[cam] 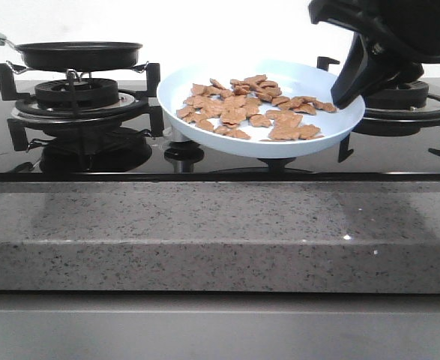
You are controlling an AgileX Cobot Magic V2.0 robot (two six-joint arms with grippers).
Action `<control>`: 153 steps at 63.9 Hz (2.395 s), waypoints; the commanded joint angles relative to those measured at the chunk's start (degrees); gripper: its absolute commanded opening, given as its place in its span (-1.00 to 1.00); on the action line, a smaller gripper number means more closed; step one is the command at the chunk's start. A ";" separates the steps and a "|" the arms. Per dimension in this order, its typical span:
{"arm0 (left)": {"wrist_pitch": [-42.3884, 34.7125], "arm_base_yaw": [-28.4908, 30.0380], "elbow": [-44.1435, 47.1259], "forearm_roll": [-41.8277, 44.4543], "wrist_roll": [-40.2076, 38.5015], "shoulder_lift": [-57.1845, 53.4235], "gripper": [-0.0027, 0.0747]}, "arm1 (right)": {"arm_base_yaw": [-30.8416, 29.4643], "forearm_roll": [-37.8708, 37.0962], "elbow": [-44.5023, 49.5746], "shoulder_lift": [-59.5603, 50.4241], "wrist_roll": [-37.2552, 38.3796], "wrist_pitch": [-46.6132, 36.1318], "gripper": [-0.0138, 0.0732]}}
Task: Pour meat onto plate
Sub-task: 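Carry the meat-filled plate with the right gripper and lower it between the knobs, then open the right gripper and lift it away from the plate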
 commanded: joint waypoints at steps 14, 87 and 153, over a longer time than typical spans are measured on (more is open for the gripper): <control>-4.42 -0.54 -1.49 0.05 -0.58 -0.19 0.20 | -0.02 0.01 -7.12 -1.34 -0.74 0.87 -0.84; -4.68 -0.54 -1.49 -1.74 -0.58 -0.19 0.20 | -4.67 -2.95 -47.94 28.66 -0.74 16.69 -0.84; -5.30 -0.54 -1.46 -1.74 -0.58 0.05 0.20 | -4.56 -10.13 -32.38 4.39 -0.74 21.53 0.27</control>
